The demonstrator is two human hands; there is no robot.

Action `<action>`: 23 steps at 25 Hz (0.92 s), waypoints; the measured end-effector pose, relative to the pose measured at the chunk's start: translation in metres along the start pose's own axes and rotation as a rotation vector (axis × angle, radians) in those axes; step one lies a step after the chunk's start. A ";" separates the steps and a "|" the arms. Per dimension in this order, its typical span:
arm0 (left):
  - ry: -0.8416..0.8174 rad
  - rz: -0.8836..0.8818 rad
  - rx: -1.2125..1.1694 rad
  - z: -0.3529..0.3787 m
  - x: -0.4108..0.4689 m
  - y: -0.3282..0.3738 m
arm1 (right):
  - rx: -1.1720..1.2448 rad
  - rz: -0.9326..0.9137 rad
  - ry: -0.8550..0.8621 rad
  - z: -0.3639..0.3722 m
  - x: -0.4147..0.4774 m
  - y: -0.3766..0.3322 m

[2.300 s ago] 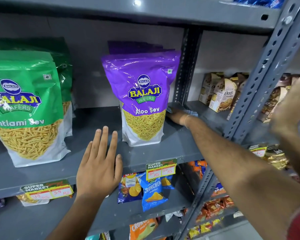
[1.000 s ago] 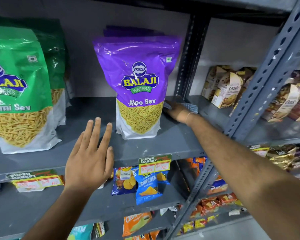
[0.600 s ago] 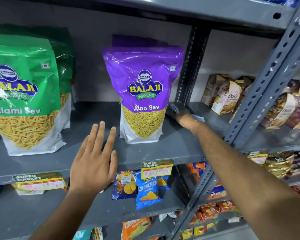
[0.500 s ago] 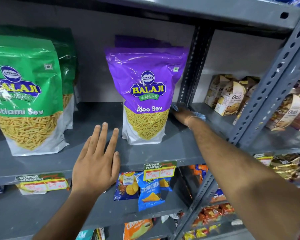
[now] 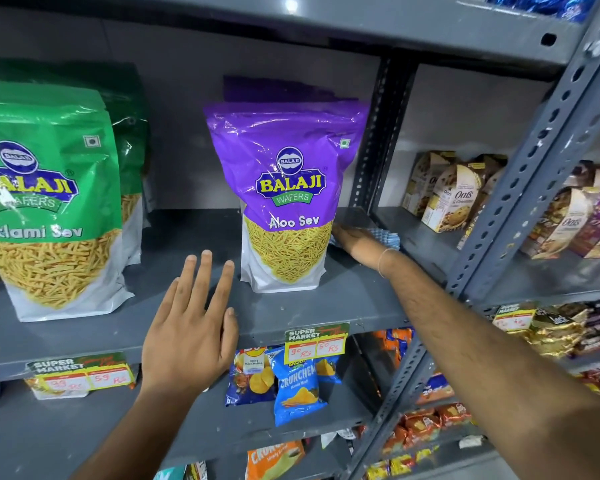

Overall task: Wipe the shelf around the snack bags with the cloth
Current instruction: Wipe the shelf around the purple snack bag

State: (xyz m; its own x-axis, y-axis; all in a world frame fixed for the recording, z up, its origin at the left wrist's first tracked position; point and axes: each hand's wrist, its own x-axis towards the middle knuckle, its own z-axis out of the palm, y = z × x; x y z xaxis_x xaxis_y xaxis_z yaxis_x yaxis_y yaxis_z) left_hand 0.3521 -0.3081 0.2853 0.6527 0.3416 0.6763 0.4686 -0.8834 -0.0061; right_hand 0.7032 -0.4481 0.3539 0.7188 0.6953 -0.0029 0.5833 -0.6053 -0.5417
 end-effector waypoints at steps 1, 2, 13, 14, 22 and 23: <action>0.006 0.004 0.005 0.000 0.000 0.000 | -0.006 -0.024 -0.025 0.000 -0.003 0.002; 0.010 0.007 0.006 0.001 0.000 -0.001 | -0.031 -0.046 -0.039 0.000 -0.004 0.001; -0.002 0.009 -0.005 0.001 -0.001 -0.001 | -0.378 0.076 0.010 0.008 0.070 0.011; -0.001 0.008 -0.010 0.001 -0.001 -0.001 | -0.394 0.050 0.004 0.009 0.064 0.011; 0.015 0.012 -0.045 0.000 -0.001 -0.001 | -0.394 -0.090 -0.048 0.008 -0.067 0.002; 0.019 0.015 -0.046 0.000 -0.001 -0.001 | -0.403 -0.078 -0.062 0.008 -0.068 0.005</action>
State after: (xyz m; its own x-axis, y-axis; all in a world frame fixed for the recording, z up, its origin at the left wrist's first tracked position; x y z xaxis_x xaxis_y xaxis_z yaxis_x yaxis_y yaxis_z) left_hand 0.3511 -0.3079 0.2851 0.6478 0.3220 0.6904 0.4302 -0.9026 0.0173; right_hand 0.6542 -0.4957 0.3447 0.6493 0.7598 -0.0323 0.7455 -0.6444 -0.1701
